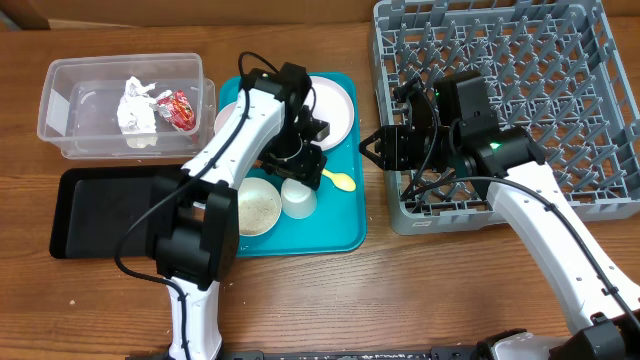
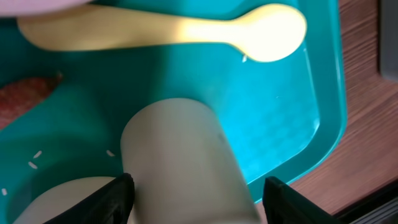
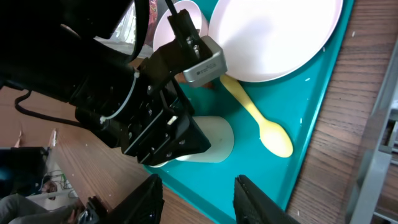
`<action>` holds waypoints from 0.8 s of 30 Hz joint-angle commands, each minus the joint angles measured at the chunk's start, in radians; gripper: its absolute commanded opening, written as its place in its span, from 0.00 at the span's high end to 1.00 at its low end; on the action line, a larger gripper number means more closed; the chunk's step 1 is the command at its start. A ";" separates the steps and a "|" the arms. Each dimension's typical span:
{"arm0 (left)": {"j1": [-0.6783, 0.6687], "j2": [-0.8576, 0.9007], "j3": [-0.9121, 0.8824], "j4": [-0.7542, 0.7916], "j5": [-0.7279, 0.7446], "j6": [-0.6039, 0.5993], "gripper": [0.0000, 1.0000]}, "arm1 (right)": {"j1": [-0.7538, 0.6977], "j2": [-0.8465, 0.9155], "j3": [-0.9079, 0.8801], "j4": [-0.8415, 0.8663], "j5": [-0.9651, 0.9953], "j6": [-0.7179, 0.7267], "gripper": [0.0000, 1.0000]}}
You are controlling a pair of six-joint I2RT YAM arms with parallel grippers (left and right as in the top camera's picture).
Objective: Sort waste into correct bins and load items into the dishwasher
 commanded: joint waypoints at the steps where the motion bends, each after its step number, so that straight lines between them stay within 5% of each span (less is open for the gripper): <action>1: 0.014 -0.008 0.101 -0.003 -0.022 -0.062 0.29 | 0.004 -0.005 0.011 0.005 0.052 0.040 0.60; 14: 0.213 -0.008 0.749 -0.163 -0.021 -0.207 0.07 | 0.218 0.022 0.011 0.097 0.523 0.160 0.39; 24: 0.355 -0.008 0.814 -0.230 -0.060 -0.223 0.06 | 0.442 0.295 0.123 0.135 0.658 0.264 0.36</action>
